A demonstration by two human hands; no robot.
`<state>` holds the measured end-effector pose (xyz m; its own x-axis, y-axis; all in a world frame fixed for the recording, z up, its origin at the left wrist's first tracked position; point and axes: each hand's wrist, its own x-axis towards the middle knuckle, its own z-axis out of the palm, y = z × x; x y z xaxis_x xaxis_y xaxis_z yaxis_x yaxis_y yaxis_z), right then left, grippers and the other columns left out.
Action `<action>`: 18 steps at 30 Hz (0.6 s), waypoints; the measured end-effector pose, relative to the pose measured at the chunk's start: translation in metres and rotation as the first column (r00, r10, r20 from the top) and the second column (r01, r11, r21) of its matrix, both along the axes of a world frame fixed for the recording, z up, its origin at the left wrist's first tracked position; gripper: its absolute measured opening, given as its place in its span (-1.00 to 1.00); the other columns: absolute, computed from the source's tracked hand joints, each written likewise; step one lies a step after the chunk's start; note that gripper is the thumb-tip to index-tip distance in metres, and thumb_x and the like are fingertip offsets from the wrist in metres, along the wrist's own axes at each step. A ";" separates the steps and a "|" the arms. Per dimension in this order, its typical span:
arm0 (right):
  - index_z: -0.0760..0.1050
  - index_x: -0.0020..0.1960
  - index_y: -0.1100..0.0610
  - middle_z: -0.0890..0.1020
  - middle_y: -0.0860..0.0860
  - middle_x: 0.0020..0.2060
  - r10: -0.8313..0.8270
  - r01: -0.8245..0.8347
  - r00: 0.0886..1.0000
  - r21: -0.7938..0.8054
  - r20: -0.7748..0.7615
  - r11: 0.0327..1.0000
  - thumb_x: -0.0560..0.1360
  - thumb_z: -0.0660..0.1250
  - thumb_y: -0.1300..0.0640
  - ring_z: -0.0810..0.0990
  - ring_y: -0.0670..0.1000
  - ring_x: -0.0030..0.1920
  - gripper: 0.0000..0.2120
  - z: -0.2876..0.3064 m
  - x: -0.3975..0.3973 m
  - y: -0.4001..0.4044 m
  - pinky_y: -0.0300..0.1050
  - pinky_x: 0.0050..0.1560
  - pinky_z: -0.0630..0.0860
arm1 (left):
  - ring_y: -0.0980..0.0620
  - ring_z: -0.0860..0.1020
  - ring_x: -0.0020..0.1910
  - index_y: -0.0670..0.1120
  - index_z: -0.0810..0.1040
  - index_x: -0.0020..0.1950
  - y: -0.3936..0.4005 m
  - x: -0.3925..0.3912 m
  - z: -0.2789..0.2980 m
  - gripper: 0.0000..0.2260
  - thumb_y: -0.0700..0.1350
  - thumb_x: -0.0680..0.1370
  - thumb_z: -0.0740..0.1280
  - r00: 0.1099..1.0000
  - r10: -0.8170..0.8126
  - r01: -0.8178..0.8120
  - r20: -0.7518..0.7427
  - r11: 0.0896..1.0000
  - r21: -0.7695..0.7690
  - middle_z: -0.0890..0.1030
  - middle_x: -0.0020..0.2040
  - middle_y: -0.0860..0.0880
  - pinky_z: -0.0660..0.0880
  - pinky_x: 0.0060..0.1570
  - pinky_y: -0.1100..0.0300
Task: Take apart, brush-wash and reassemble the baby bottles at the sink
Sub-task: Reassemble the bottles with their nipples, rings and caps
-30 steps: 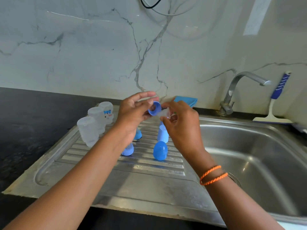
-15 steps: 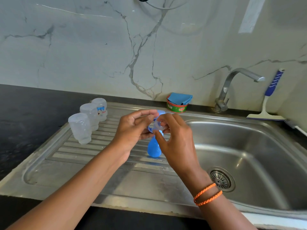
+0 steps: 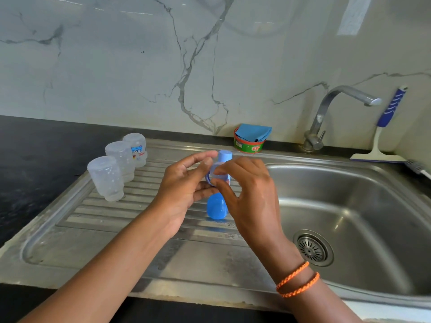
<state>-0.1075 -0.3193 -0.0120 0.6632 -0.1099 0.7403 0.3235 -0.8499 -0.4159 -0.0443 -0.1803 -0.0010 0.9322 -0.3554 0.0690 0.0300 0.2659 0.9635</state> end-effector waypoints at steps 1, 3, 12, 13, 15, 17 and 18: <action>0.69 0.06 0.00 0.66 -0.14 -0.02 0.003 -0.003 1.000 -0.027 0.003 1.000 0.60 0.49 0.12 0.51 0.03 0.04 -0.94 0.000 0.001 0.000 -0.02 -0.03 0.50 | -0.10 0.74 -0.01 -0.02 0.65 0.30 0.001 0.001 0.000 -0.77 -0.07 0.65 0.37 1.000 -0.004 0.004 -0.008 1.000 -0.011 0.75 0.04 -0.13 0.68 0.02 0.01; 0.70 0.08 0.02 0.69 -0.13 -0.02 0.023 -0.024 1.000 -0.090 -0.006 0.996 0.64 0.43 0.15 0.51 0.03 0.03 -0.91 -0.002 0.001 -0.001 0.00 0.01 0.50 | -0.06 0.71 -0.01 -0.04 0.64 0.33 0.003 0.003 0.000 -0.75 -0.11 0.65 0.38 0.999 -0.028 0.027 -0.016 0.999 -0.035 0.74 0.10 -0.13 0.66 0.09 -0.02; 0.63 0.07 0.10 0.69 -0.10 -0.04 0.146 -0.136 0.989 0.428 0.009 0.894 0.68 0.31 0.28 0.68 -0.03 0.03 -0.85 0.007 -0.004 -0.002 -0.21 0.03 0.59 | -0.20 0.72 0.03 -0.05 0.59 0.38 0.006 0.004 -0.001 -0.70 -0.28 0.68 0.30 0.996 -0.086 0.088 0.034 0.995 -0.047 0.71 0.19 -0.16 0.69 0.03 0.03; 0.62 0.09 0.07 0.70 -0.12 -0.02 0.157 -0.123 0.987 0.466 -0.036 0.876 0.68 0.31 0.27 0.67 -0.03 0.04 -0.84 0.004 -0.003 -0.002 -0.20 0.02 0.61 | -0.19 0.72 0.00 -0.04 0.59 0.38 0.006 0.003 -0.001 -0.68 -0.29 0.67 0.29 0.995 -0.096 0.097 0.037 0.994 -0.042 0.71 0.18 -0.16 0.68 -0.03 0.06; 0.62 0.15 0.04 0.71 -0.10 0.00 0.218 -0.115 0.967 0.535 -0.133 0.837 0.67 0.28 0.28 0.69 -0.02 0.05 -0.79 -0.001 0.000 0.000 -0.07 0.06 0.65 | -0.14 0.72 -0.05 -0.02 0.59 0.37 0.006 0.001 0.000 -0.65 -0.32 0.66 0.29 0.993 -0.115 0.117 0.036 0.992 -0.043 0.72 0.13 -0.14 0.67 -0.14 0.11; 0.64 0.18 0.05 0.75 0.00 -0.01 0.327 -0.132 0.928 0.664 -0.179 0.736 0.68 0.27 0.28 0.72 0.05 0.05 -0.77 -0.001 0.003 0.003 0.10 0.17 0.66 | -0.10 0.72 -0.10 -0.01 0.58 0.37 0.007 0.000 0.000 -0.63 -0.35 0.65 0.28 0.992 -0.121 0.122 0.027 0.991 -0.055 0.72 0.09 -0.12 0.63 -0.19 0.13; 0.65 0.19 0.05 0.76 0.08 -0.03 0.387 -0.129 0.901 0.733 -0.194 0.668 0.68 0.27 0.27 0.73 0.09 0.04 -0.77 0.001 0.004 0.003 0.13 0.19 0.64 | -0.08 0.71 -0.14 -0.01 0.57 0.36 0.007 0.000 0.000 -0.62 -0.37 0.64 0.28 0.993 -0.120 0.121 0.017 0.990 -0.067 0.72 0.06 -0.11 0.61 -0.21 0.13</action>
<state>-0.1035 -0.3161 -0.0112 0.9180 -0.2876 0.2731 0.2290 -0.1778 -0.9570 -0.0440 -0.1729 -0.0006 0.8817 -0.4592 0.1085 0.0533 0.3255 0.9440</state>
